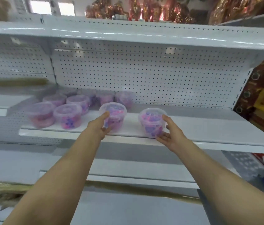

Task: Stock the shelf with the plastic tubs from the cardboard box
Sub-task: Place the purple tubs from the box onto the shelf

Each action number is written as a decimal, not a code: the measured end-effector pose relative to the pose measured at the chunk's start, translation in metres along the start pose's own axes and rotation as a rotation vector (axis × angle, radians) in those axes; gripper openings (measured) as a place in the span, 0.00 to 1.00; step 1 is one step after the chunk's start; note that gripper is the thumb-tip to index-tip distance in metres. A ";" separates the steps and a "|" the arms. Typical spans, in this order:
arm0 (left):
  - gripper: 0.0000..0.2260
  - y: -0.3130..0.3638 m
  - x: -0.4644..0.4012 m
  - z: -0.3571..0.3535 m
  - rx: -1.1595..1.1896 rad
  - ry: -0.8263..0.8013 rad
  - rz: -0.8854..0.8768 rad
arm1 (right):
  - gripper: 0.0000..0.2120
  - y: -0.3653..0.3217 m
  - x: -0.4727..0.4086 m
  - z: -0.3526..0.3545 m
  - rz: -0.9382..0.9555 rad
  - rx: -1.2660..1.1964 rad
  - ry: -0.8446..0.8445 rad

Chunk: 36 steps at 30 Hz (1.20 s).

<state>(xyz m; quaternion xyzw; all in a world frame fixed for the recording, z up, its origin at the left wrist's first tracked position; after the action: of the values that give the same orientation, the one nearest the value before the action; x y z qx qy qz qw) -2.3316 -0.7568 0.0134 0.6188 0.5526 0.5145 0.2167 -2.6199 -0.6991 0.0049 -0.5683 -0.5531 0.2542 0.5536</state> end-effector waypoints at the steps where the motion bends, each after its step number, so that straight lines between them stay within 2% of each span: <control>1: 0.27 0.006 -0.008 0.001 -0.011 0.014 -0.007 | 0.30 -0.001 -0.009 -0.009 -0.007 0.005 -0.014; 8: 0.29 0.032 -0.059 -0.003 -0.040 0.082 -0.054 | 0.29 -0.021 -0.066 -0.060 -0.024 0.070 -0.071; 13: 0.26 0.038 -0.089 -0.002 -0.109 0.103 -0.072 | 0.28 -0.018 -0.093 -0.082 -0.059 0.072 -0.088; 16: 0.30 0.043 -0.116 0.007 -0.189 0.133 -0.127 | 0.26 -0.013 -0.100 -0.090 -0.070 0.059 -0.079; 19: 0.27 0.054 -0.123 0.021 -0.507 0.329 -0.266 | 0.24 -0.008 -0.106 -0.099 -0.083 0.034 -0.056; 20: 0.24 0.056 -0.124 0.021 -0.523 0.343 -0.327 | 0.23 -0.005 -0.106 -0.101 -0.089 0.026 -0.049; 23: 0.22 0.065 -0.118 0.017 -0.476 0.329 -0.556 | 0.25 -0.001 -0.113 -0.107 -0.077 0.048 0.005; 27: 0.22 0.067 -0.111 -0.002 -0.806 0.192 -0.909 | 0.24 0.002 -0.121 -0.110 -0.035 0.147 0.132; 29: 0.21 0.063 -0.112 -0.007 -0.899 0.129 -0.997 | 0.24 -0.004 -0.120 -0.109 0.027 0.334 0.226; 32: 0.18 0.061 -0.113 -0.008 -0.938 0.077 -1.084 | 0.23 -0.021 -0.116 -0.111 0.217 0.700 0.347; 34: 0.16 0.063 -0.117 -0.004 -0.959 0.069 -1.104 | 0.28 -0.030 -0.111 -0.118 0.393 0.848 0.363; 36: 0.15 0.066 -0.121 -0.003 -0.984 0.060 -1.109 | 0.30 -0.036 -0.106 -0.132 0.592 0.911 0.302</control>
<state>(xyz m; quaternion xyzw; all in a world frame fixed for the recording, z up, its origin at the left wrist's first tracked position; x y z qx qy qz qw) -2.2867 -0.8866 0.0222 0.0657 0.4954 0.5344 0.6817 -2.5412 -0.8501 0.0377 -0.4329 -0.1191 0.5277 0.7211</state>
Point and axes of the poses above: each hand's wrist, its own x-axis away from the middle knuckle, its own z-axis out of the back of the hand, y = z × x, the point moved 7 cm from there along -x, towards the middle knuckle, and after that the axes turned 1 degree about x, right-handed, at the moved point
